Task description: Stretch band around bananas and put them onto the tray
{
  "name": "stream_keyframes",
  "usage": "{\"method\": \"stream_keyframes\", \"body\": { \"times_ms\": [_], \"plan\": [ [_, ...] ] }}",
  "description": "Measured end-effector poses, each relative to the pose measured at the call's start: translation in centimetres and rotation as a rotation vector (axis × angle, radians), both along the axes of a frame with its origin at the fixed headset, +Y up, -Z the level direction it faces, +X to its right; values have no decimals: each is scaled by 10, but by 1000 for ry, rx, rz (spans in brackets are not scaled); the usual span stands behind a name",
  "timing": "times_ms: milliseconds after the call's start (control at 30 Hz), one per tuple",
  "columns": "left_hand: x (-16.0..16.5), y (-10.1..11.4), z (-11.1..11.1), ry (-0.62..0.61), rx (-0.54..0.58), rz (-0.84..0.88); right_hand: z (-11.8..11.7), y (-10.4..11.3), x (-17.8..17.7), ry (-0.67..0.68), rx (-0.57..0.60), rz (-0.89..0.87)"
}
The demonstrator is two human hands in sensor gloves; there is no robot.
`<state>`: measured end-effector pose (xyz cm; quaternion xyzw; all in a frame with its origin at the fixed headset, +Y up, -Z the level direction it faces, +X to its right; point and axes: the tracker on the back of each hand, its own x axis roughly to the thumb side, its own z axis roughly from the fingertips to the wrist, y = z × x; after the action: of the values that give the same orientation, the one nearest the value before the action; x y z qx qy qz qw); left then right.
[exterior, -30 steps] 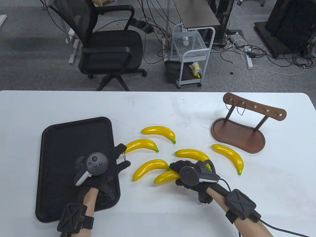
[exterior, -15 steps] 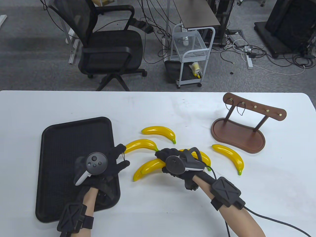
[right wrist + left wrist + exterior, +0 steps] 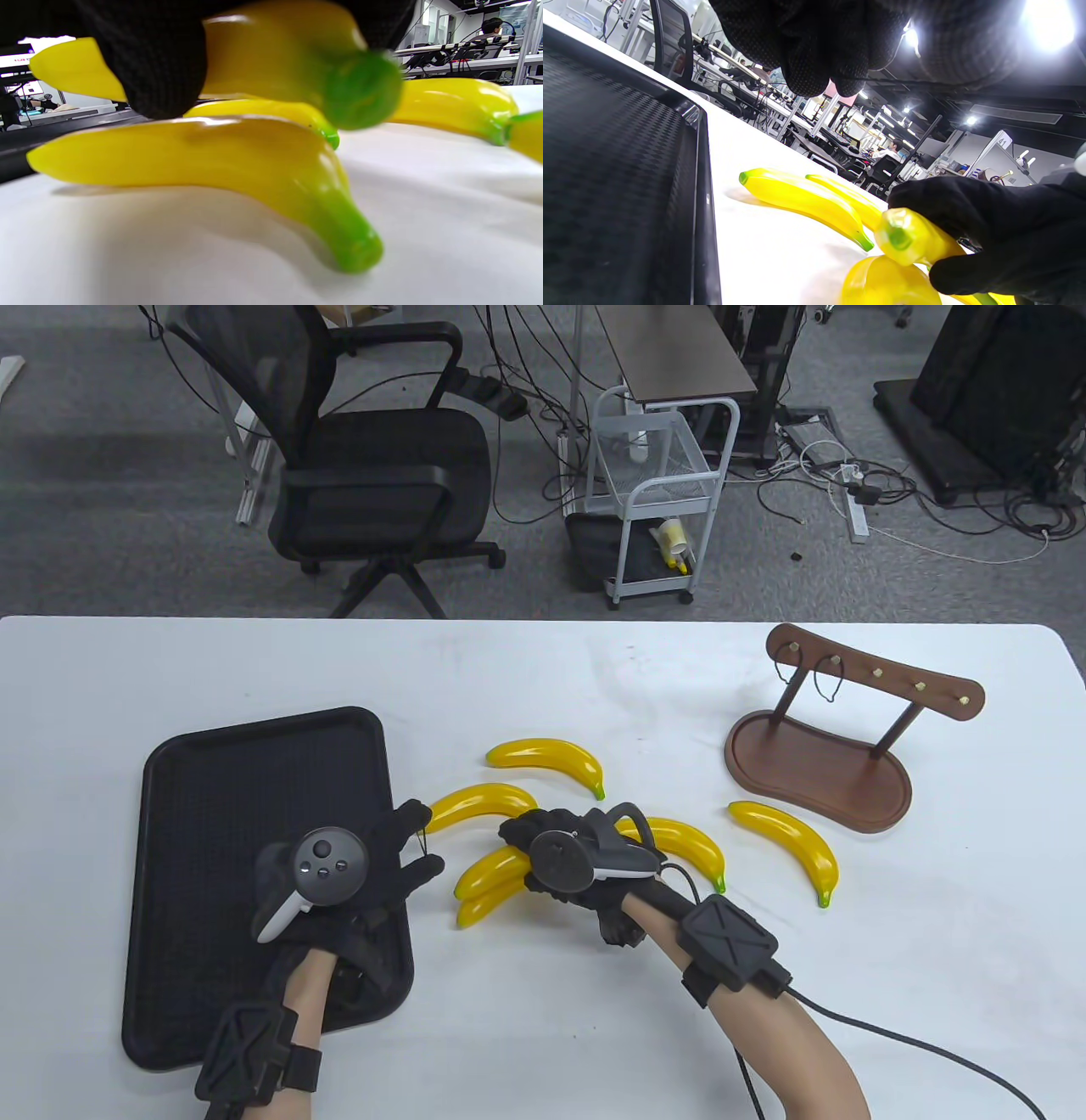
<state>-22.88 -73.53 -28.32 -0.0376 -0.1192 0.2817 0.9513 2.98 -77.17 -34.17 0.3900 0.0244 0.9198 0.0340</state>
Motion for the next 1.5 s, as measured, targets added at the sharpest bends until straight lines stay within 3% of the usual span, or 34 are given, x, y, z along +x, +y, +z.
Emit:
{"method": "stream_keyframes", "body": {
  "times_ms": [667, 1500],
  "plan": [
    [-1, -2, -2, -2, 1, 6, -1, -11, -4, 8, -79, -52],
    [-1, -2, -1, -7, 11, 10, 2, -16, -16, 4, 33, 74]
  ]
}}
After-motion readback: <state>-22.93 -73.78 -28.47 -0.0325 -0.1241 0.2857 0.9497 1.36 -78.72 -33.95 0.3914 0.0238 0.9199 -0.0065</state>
